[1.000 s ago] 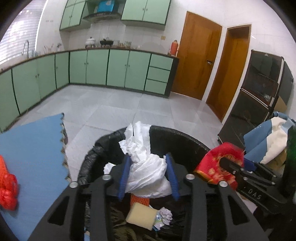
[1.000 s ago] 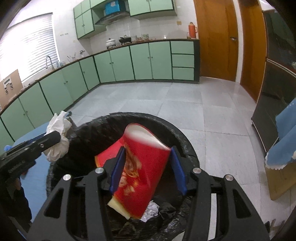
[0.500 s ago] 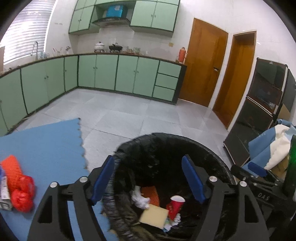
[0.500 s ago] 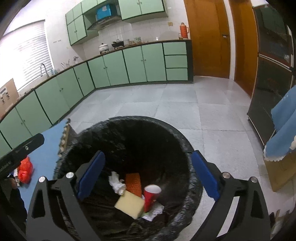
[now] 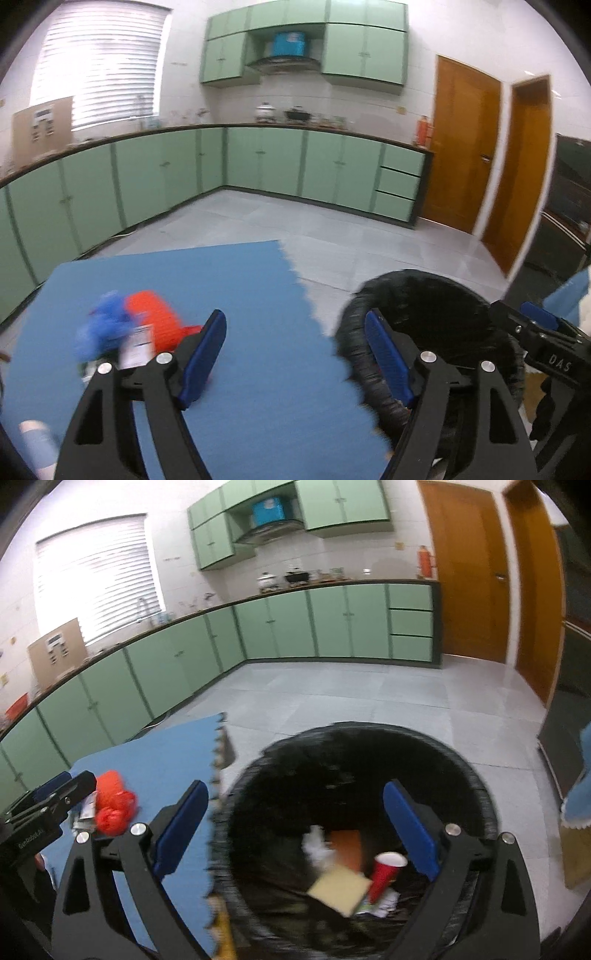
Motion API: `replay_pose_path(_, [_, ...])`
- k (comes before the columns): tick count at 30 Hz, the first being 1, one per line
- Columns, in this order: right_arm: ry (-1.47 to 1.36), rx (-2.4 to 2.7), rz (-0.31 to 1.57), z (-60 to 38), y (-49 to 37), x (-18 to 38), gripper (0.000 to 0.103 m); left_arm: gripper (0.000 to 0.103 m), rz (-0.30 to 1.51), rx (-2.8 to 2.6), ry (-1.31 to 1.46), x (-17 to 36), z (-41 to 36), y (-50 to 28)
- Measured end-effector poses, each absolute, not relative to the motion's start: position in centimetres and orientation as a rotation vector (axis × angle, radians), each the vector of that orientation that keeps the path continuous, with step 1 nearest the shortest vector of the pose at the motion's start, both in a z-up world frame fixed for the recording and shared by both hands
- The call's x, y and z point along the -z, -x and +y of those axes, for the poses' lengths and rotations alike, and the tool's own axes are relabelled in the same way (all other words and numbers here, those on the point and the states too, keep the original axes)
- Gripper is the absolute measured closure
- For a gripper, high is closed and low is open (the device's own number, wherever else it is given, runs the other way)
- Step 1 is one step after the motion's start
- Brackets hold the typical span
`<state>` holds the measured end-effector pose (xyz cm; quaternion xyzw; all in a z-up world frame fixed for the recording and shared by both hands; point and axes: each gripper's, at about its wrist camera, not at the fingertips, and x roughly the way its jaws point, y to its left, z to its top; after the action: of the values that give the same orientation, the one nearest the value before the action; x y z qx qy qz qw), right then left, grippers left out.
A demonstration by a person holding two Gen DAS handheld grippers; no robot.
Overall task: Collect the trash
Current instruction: 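Move both tools back toward the remaining trash on the mat, then grasp the white-and-blue paper cup with the left tool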
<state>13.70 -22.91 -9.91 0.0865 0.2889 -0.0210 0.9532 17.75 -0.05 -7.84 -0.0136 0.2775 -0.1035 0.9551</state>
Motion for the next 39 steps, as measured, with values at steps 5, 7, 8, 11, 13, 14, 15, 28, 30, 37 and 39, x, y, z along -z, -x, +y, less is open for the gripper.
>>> replay_pose_path(5, [-0.138,-0.045,0.586,-17.6,-14.3,9.8,0.010,0.027,0.552,0.086,0.037,7.8,5.9,-16.0])
replay_pose_path(7, [-0.121,-0.078,0.585,-15.6,-14.4,9.7,0.010,0.027,0.551,0.049,0.047,7.8,7.9,-15.3])
replay_pose_path(8, [-0.114,-0.091,0.584,-14.8,-14.3,9.6,0.010,0.027,0.549,0.027,0.049,7.8,9.0,-14.9])
replay_pose_path(11, [-0.085,-0.136,0.578,-11.8,-14.3,9.5,0.010,0.027,0.546,-0.025,0.057,8.1,11.8,-13.8])
replay_pose_path(13, [-0.077,-0.171,0.588,-9.8,-14.4,9.7,0.010,0.027,0.546,-0.056,0.060,8.3,13.4,-13.1])
replay_pose_path(14, [-0.074,-0.191,0.592,-8.7,-14.4,9.9,0.010,0.027,0.548,-0.069,0.061,8.5,13.9,-12.8])
replay_pose_path(15, [-0.070,-0.203,0.594,-8.1,-14.4,10.0,0.010,0.027,0.552,-0.087,0.063,8.7,14.8,-12.5])
replay_pose_path(28, [-0.006,-0.316,0.631,-0.2,-14.3,12.0,0.010,0.027,0.627,-0.235,0.109,12.2,22.5,-9.6])
replay_pose_path(30, [0.007,-0.323,0.638,0.5,-14.4,12.3,0.010,0.027,0.640,-0.244,0.119,12.8,22.9,-9.4])
replay_pose_path(37, [0.049,-0.346,0.656,2.1,-14.3,12.9,0.010,0.027,0.691,-0.253,0.159,14.8,24.0,-9.2])
replay_pose_path(39, [0.055,-0.347,0.659,2.2,-14.3,13.2,0.010,0.027,0.705,-0.258,0.165,15.4,24.2,-9.2])
